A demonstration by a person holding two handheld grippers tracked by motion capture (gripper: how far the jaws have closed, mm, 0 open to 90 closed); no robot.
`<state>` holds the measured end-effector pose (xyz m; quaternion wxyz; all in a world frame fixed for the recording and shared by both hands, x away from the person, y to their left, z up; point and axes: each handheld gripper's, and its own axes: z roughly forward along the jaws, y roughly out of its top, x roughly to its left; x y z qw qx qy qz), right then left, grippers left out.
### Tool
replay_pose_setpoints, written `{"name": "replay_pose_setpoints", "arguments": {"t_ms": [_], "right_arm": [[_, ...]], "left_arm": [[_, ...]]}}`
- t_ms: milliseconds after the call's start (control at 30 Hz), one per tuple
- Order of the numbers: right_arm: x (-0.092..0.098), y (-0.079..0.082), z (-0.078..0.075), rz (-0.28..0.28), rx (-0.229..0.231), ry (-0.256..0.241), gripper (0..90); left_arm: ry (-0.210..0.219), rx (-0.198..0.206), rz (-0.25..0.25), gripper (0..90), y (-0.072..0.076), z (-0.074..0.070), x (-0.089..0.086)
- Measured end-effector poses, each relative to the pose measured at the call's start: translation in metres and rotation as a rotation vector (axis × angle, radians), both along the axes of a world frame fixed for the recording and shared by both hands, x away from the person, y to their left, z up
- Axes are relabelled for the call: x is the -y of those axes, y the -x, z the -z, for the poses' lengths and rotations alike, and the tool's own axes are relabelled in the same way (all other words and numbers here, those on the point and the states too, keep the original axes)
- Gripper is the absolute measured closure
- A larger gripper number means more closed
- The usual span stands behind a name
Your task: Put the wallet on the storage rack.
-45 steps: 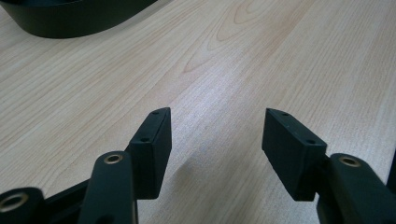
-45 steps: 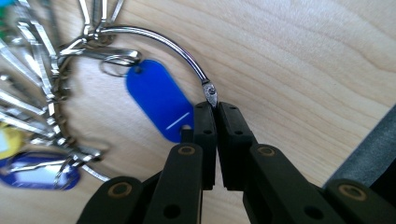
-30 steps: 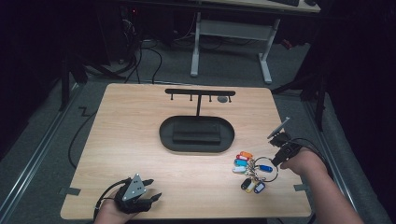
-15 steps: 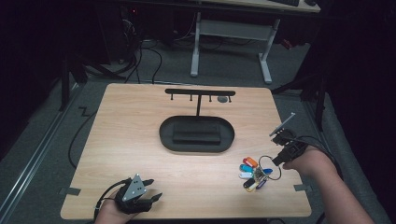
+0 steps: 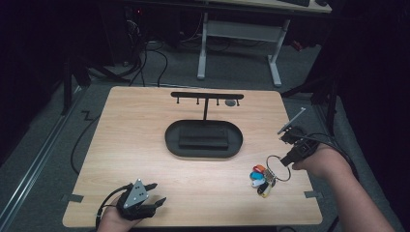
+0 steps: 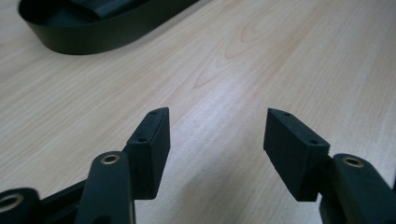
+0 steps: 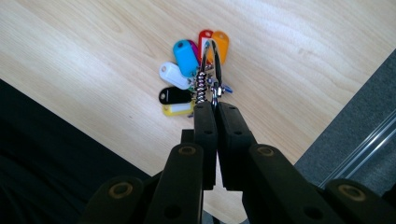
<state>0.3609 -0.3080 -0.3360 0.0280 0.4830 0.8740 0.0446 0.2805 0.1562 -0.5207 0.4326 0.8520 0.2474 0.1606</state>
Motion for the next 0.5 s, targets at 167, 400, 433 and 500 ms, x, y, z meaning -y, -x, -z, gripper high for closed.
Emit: {"name": "replay_pose_setpoints", "arguments": {"t_ms": [167, 400, 433, 500], "right_arm": [[-0.007, -0.003, -0.012, -0.014, 0.014, 0.001, 87.9], [-0.019, -0.008, -0.037, -0.027, 0.035, -0.006, 87.9], [-0.020, -0.009, -0.041, -0.039, 0.044, -0.011, 87.9], [-0.023, -0.011, -0.047, -0.036, 0.052, -0.016, 87.9]], "left_arm": [[0.035, -0.002, -0.019, 39.8, -0.003, -0.002, -0.005], [0.027, -0.001, -0.006, 39.4, -0.004, 0.001, -0.002], [0.023, 0.002, -0.005, 39.4, -0.004, 0.001, -0.002], [0.020, 0.003, 0.001, 39.3, -0.003, 0.002, -0.003]]}}
